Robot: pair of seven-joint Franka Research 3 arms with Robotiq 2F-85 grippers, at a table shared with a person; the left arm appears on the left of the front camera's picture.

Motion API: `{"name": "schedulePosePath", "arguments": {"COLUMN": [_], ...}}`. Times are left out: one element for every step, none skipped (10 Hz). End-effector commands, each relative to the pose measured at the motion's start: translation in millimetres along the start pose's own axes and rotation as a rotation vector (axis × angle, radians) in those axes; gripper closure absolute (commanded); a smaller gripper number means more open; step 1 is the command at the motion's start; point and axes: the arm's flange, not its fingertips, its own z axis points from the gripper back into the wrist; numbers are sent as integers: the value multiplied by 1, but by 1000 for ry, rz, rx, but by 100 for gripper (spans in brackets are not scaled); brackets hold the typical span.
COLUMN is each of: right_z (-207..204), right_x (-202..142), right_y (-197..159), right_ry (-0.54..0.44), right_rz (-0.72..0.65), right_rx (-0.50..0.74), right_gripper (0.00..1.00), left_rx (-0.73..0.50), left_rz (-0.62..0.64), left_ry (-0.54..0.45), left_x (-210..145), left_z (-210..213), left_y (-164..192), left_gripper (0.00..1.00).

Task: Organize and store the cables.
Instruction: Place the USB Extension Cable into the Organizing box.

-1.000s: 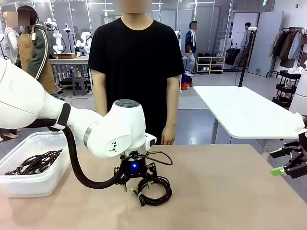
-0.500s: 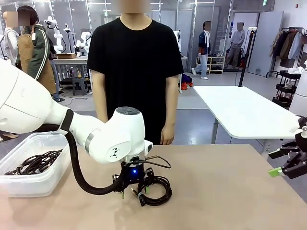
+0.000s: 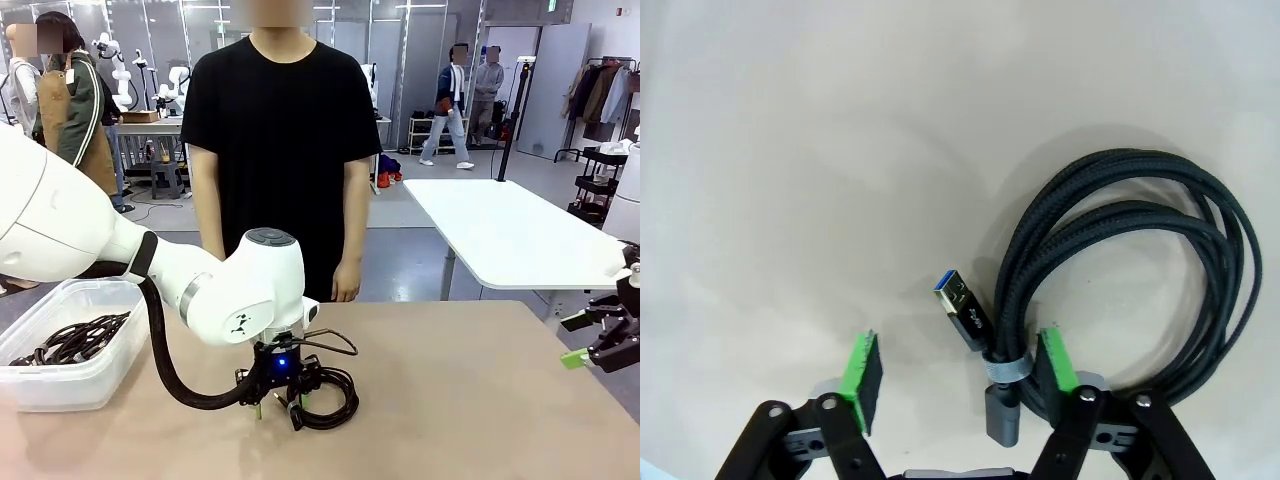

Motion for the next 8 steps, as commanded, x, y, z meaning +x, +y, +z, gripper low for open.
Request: {"name": "schedulePosePath", "arguments": {"right_z": [-1,-1,-1,-1,-1,-1,-1,-1], "right_x": [2,2,2,2,2,2,2,2], "right_y": [-2,-2,-2,-2,-2,-2,-2,-2], "right_ry": [-11,-11,-11,-11,-11,-11,-11,-11], "right_rz": [-10,-10,-10,-10,-10,-10,-10,-10], "right_rx": [0,0,0,0,0,0,0,0], "right_gripper": [0,0,0,0,0,0,0,0], "left_rx": [-12,-15,-19,-22,-25,-29,-37,-57], "left_rz": [10,12,17,26,29,32,40,38], "left_ry": [-59,-54,-50,-55,-53,-62,-61,-63], "left_x": [-4,-5,-5,-5,-4,-3,-1,2], "left_z": [-4,-4,-5,-3,-2,1,5,17], "left_y": [1,1,2,3,4,5,7,10], "left_gripper": [95,100,100,100,100,100,100,100]}}
